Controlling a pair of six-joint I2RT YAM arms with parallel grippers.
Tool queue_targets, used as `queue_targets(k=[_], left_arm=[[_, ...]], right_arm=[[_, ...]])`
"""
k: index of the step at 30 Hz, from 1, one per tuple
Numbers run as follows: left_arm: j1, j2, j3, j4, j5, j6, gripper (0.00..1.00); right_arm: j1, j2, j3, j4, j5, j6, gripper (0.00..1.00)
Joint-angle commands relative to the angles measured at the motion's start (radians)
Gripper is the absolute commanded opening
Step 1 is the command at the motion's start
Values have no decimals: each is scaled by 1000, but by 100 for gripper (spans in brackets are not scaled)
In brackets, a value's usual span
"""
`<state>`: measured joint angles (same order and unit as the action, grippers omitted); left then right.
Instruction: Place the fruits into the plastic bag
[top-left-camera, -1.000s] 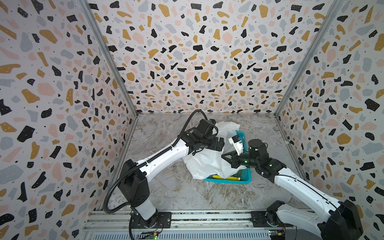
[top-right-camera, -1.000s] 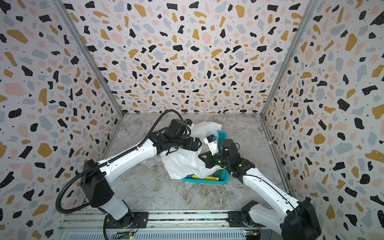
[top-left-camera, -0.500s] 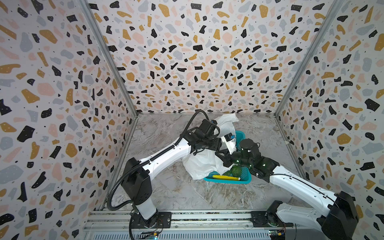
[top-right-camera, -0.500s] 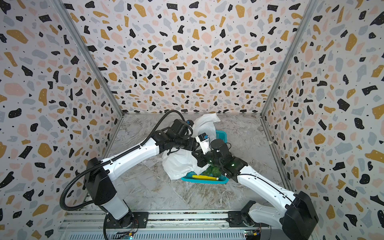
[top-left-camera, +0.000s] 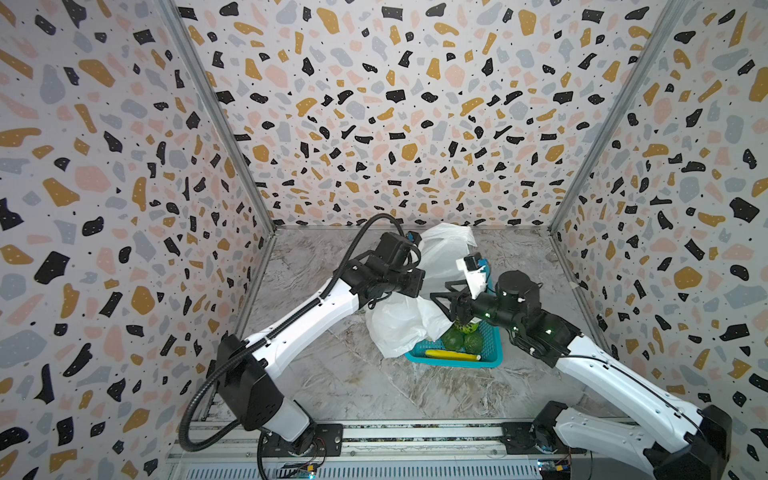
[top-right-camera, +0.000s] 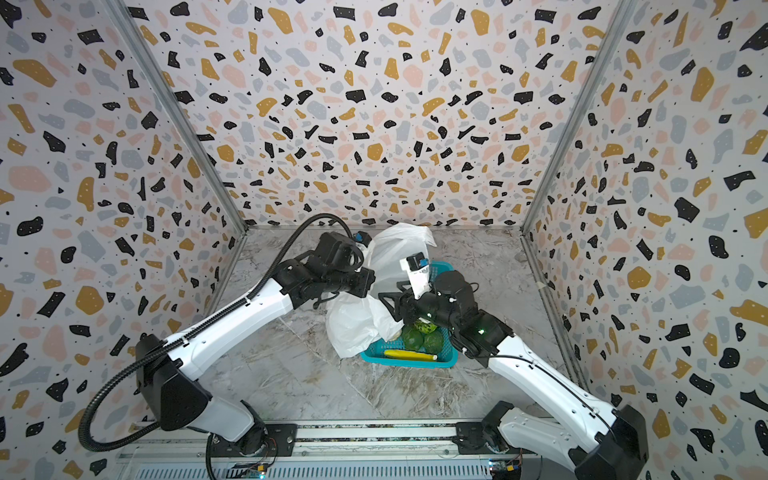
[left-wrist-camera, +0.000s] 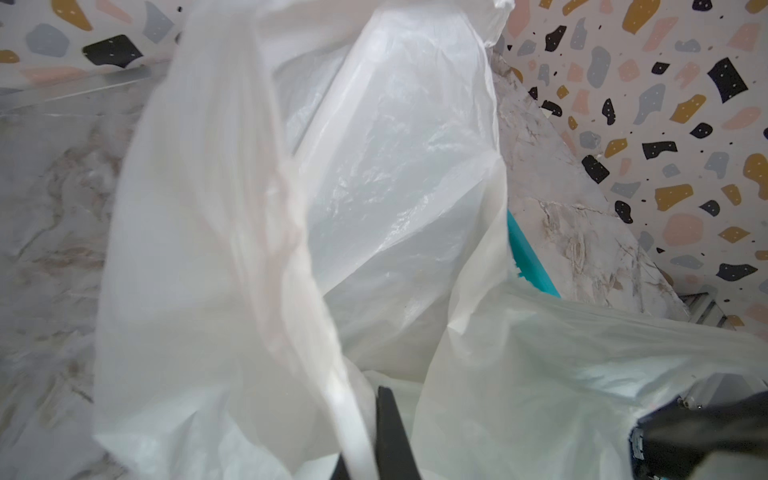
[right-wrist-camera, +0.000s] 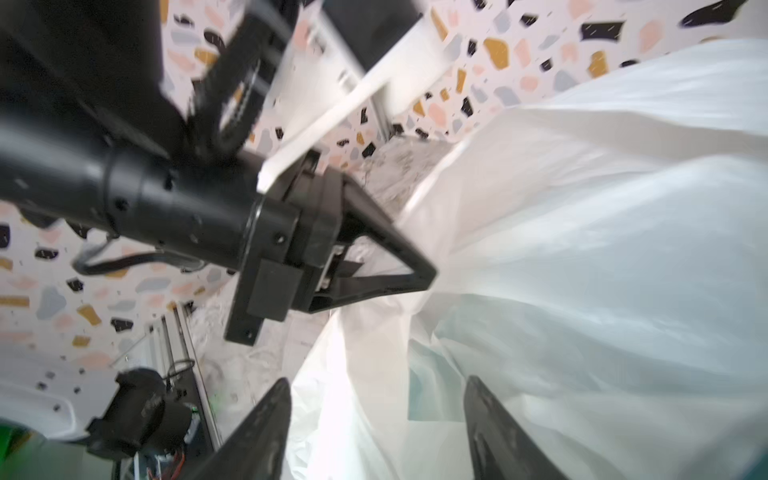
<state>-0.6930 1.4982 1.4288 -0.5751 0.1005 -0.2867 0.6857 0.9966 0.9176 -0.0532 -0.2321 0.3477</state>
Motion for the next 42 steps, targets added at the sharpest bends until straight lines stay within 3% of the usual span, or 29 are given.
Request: queue_targets(k=[1,7,10,15,21,34,42], left_arm=[[34,-58,-60,17,39,83,0],[77,-158,-138,53,23,126,0],[85,-216,-195,113,24,146,0],[85,-324,-271,202,-32,218,0],[85,-448,-334,267,-99,338,0],[85,-488,-312,213,-66,425,0],[85,-472,-377,229,-55,439,0]], right_arm=[[-112,-93,45,-42,10,25,76],[-354,-127,27,-142,23,94,80],[-404,-81,0,-209,18,101,80],[-381,31,-62,-255,-70,64,76],[-254,143,-81,-282,10,26,76],[-179,293,-81,-292,147,33,78],[-145,352,-102,-266,187,40,78]])
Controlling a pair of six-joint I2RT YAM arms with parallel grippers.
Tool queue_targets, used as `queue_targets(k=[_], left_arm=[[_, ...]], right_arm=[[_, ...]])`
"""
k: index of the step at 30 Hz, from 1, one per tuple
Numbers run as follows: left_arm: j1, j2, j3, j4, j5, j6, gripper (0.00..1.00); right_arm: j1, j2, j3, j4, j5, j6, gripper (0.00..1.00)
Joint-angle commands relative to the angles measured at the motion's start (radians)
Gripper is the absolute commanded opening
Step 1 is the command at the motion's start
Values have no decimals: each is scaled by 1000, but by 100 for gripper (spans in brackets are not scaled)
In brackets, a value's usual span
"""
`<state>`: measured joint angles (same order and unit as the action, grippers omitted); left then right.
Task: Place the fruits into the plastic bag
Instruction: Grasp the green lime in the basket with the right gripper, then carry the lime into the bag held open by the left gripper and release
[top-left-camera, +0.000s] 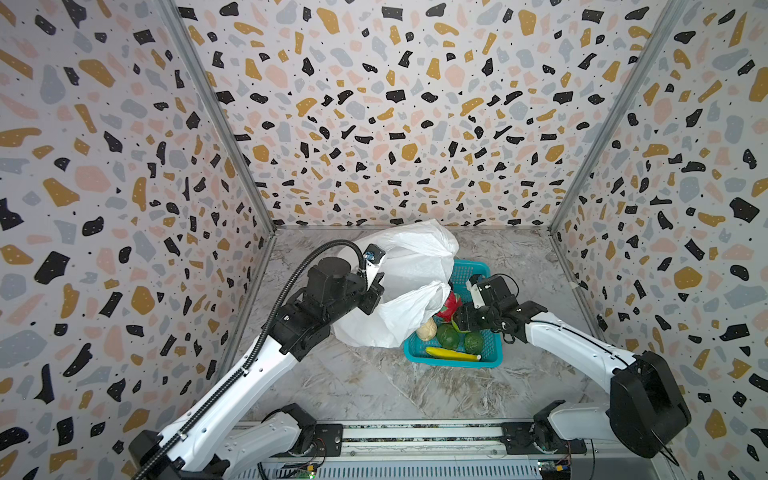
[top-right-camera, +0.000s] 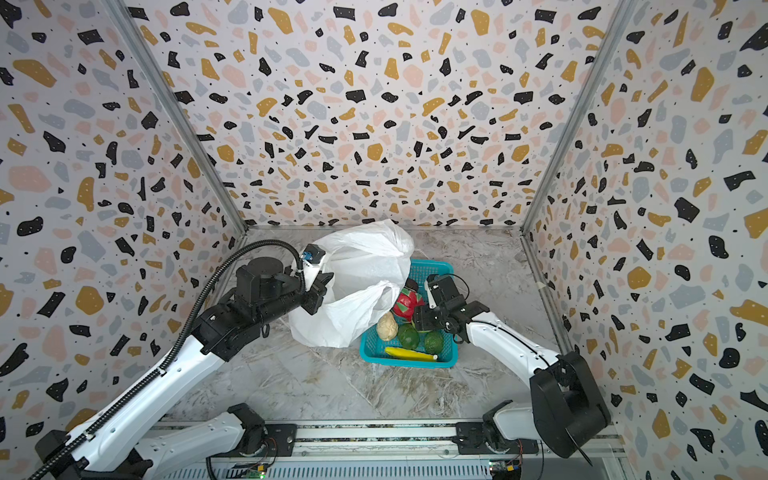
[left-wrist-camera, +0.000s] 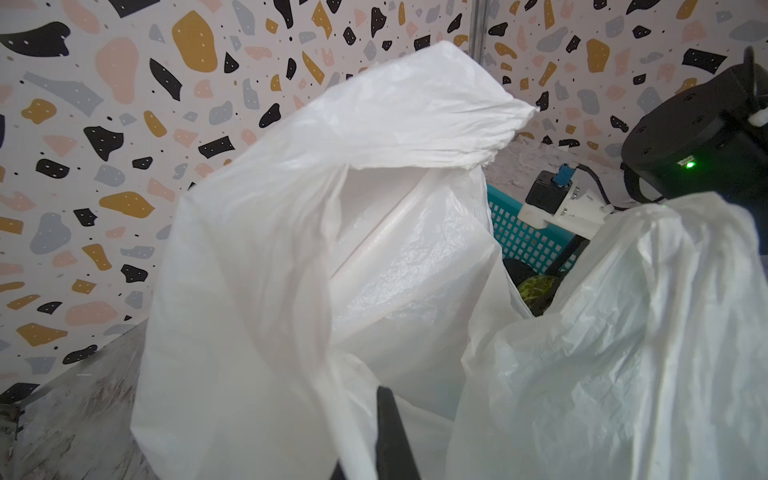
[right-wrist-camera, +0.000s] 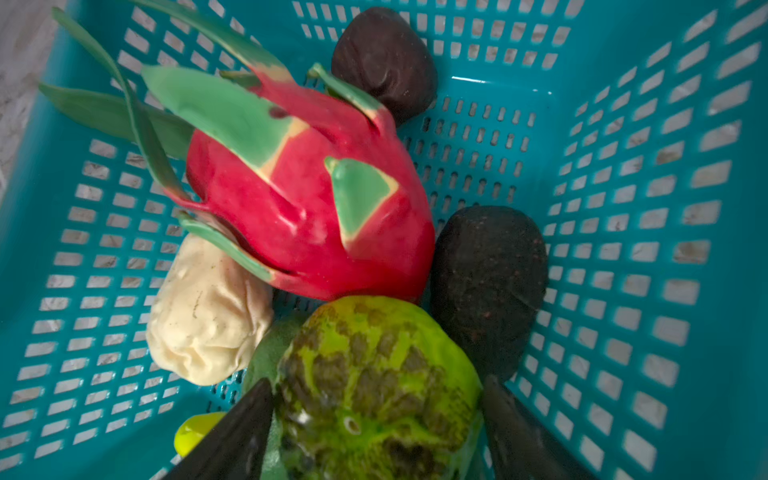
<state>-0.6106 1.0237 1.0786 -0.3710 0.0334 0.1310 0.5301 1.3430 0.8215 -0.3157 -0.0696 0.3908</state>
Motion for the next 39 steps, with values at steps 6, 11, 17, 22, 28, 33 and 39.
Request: queue_targets(k=[6,11,17,22,28,33,39], left_arm=[[3,12,-58,47,-9,16,0],[3,13,-76,62,-46,12,0],[3,7,-99,92,-63,-2,0],[3,-7,-116,130,-70,-20,0],[3,-17,-130,152,-77,-33,0],[3,-16,-141,168,-87,-55,0],[3,-11,-151,182,-55,-76,0]], right_arm=[[11,3,-28,22,19,5,78],[14,16,-48,24,6,26,87],[17,31,-53,18,33,30,90],[16,20,-51,18,41,26,65],[16,-120,-39,52,43,24,35],[21,-269,7,115,-60,-19,32],[86,-337,70,214,-136,-63,32]])
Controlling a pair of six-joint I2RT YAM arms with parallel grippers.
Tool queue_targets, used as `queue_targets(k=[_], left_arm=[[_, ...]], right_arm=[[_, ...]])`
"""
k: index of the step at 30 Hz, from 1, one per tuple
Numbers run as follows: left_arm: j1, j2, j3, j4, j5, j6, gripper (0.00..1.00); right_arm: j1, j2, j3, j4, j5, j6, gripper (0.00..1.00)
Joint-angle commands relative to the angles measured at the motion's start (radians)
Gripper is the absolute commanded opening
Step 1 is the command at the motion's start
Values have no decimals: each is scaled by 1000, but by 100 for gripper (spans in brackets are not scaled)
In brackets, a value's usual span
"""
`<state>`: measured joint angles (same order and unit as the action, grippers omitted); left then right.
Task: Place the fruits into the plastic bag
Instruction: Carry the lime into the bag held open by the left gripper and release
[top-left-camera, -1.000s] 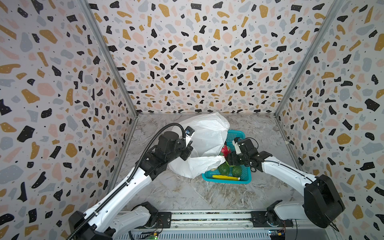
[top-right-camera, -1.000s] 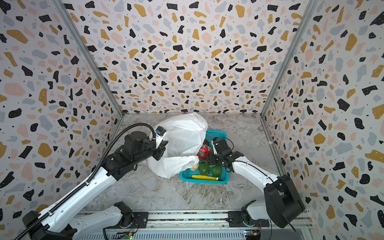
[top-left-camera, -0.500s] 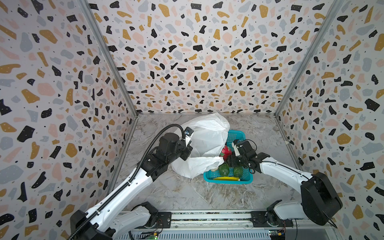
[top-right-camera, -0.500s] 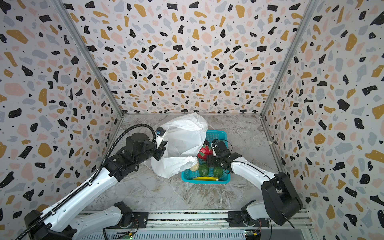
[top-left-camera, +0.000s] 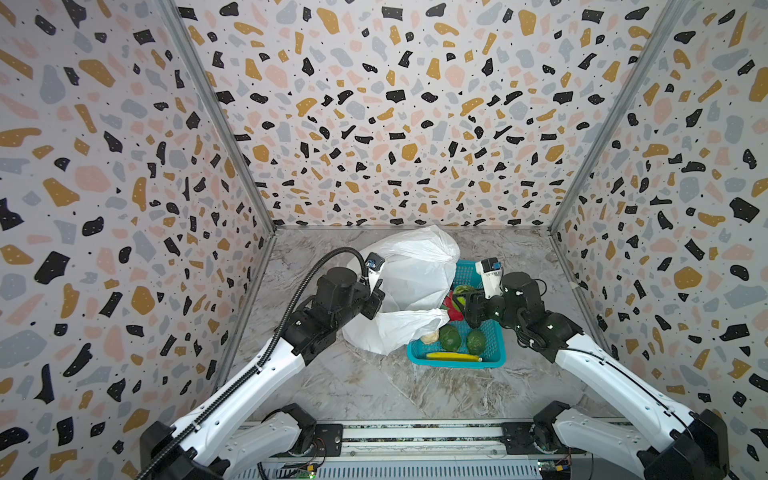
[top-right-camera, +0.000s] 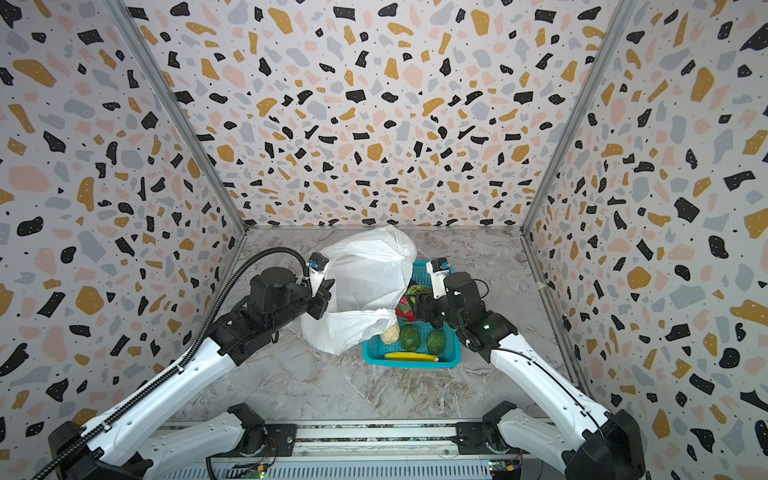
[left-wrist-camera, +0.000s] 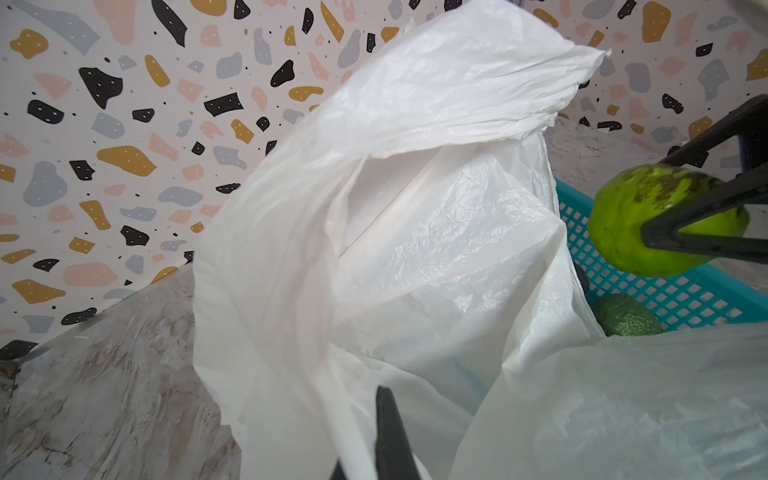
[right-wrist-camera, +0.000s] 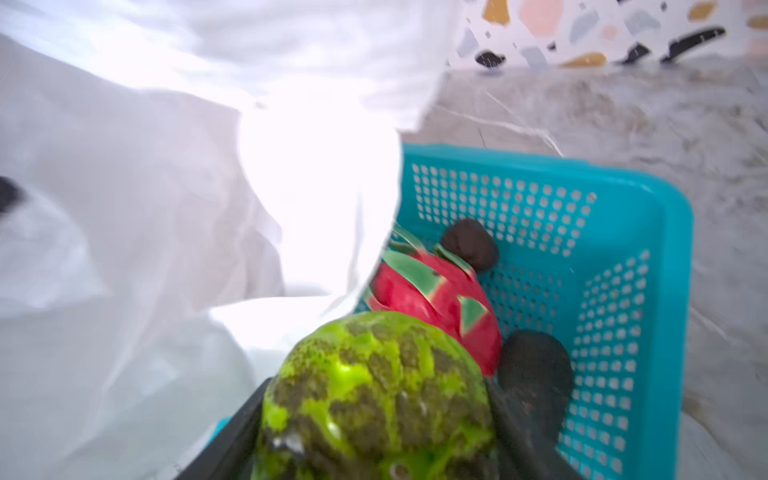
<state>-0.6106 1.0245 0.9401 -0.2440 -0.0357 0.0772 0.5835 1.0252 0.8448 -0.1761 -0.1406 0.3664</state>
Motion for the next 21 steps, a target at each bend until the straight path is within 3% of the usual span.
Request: queue_targets(k=[1,8,16,18,21], left_arm=[[3,-12,-12,57,18,-22,0],[3,-22,-35,71,54,-41,0],[3,-51,-142,208,123,-191,0],[5,-61,-166,236,114,-218,0],[10,-74,-189,260,100,-247,0]], right_arm=[[42,-14,56,91,-85,-46,32],[131,184,180,177,-157,-99,33],[226,493,342,216,-203,-121,36],[240,555,363,213,-197,-99,40],[245,621,376,196,-204,-64,59]])
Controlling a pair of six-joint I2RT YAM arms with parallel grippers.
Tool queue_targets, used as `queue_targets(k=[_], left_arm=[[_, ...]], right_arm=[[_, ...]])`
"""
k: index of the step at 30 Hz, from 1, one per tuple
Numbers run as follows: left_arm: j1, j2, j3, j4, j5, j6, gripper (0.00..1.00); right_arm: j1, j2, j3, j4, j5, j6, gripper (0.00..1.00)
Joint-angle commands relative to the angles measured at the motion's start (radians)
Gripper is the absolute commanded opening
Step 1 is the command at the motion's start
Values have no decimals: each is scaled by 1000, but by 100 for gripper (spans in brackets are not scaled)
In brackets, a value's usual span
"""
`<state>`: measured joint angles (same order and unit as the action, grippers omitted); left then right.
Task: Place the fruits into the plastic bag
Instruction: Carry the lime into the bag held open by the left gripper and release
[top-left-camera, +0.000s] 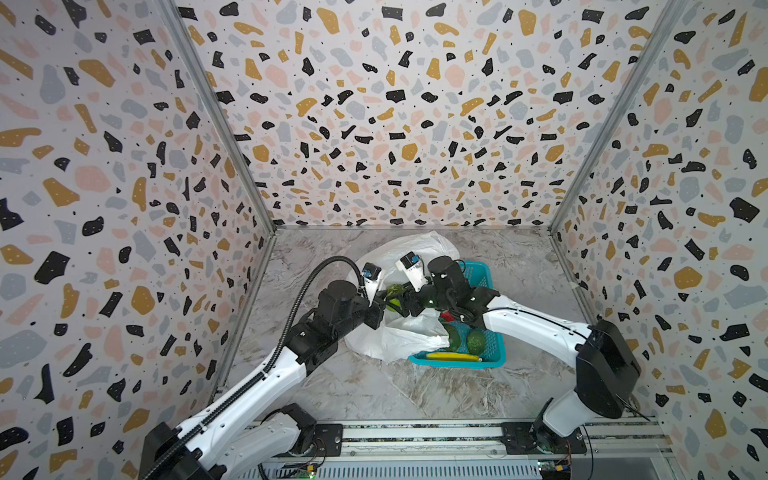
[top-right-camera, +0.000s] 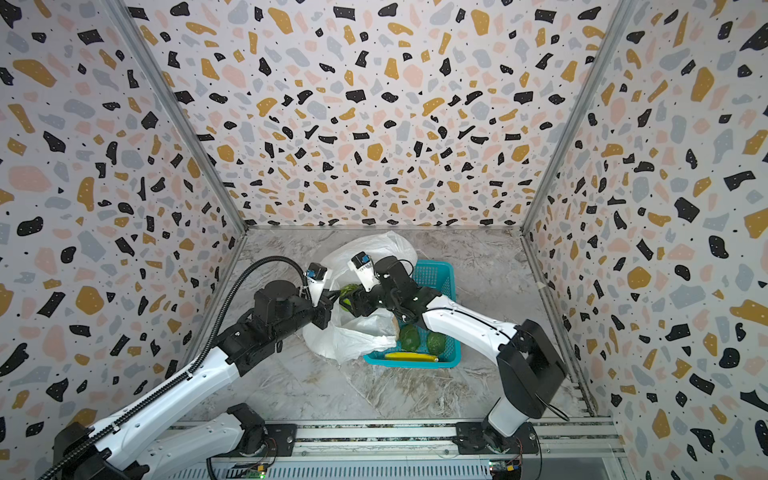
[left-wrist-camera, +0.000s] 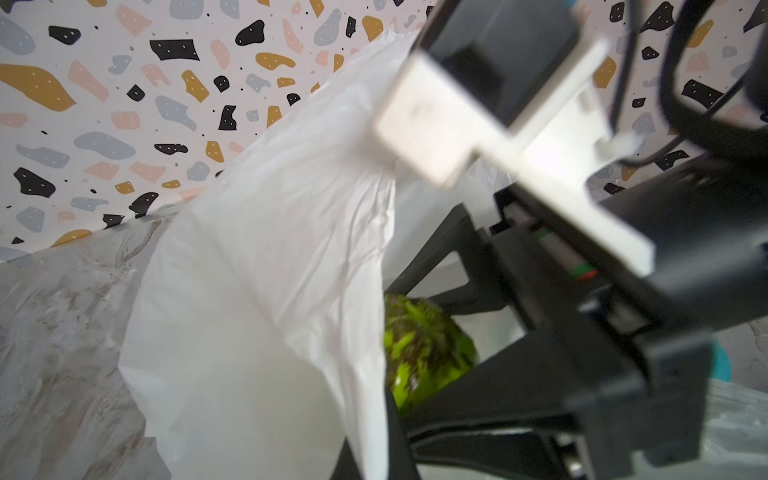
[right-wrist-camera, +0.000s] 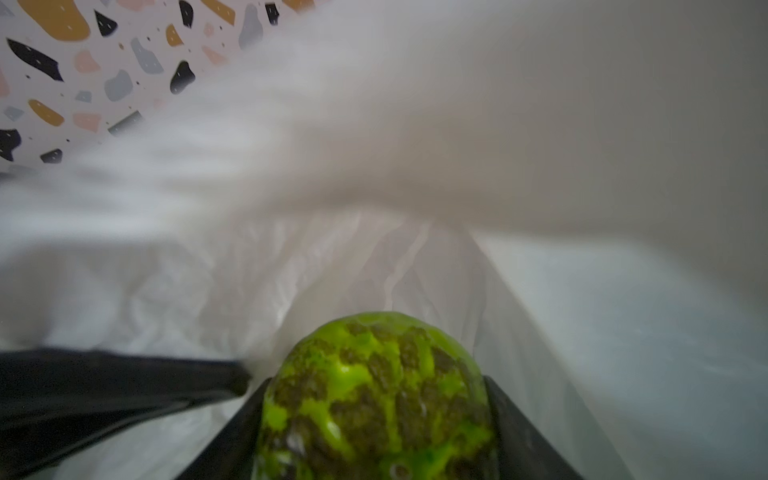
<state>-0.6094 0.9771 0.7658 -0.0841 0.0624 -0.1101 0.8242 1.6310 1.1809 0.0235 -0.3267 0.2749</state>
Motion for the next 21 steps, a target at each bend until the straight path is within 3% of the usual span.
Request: queue_targets(k=[1,7,14,21], left_arm=[[12,-31,-21,105,0,-70,0],[38,-53,-42,114,-36,-105,0],[43,-41,-36,86,-75,-79,0],[43,-39,-34,89,-88,-73,0]], right_arm=[[5,27,38,-4,-22,36,65],[6,-6,-3,8,-5,47,96],[-5,-154,-56,-35,64,2,99],[-86,-410,-163,-52,146,7,97]])
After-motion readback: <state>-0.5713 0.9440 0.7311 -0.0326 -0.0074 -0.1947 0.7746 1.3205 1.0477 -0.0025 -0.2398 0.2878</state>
